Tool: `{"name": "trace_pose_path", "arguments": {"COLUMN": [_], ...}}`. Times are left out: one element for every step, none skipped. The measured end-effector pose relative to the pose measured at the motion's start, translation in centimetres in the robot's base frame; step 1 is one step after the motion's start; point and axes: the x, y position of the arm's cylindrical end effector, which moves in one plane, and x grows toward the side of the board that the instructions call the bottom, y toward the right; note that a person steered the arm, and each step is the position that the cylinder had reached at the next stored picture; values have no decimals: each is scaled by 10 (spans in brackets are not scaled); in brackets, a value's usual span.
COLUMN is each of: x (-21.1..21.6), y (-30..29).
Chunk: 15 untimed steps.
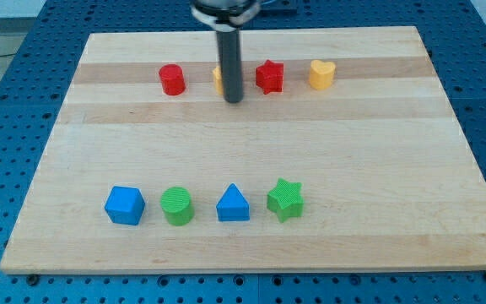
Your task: Move the green circle to the top of the blue cube
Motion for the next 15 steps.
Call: {"name": "trace_pose_path", "arguments": {"x": [21, 63, 119, 175, 233, 260, 257, 256, 230, 214, 204, 193, 184, 172, 172], "y": [47, 95, 135, 148, 129, 93, 18, -54, -74, -84, -96, -90, -65, -67, -106]}}
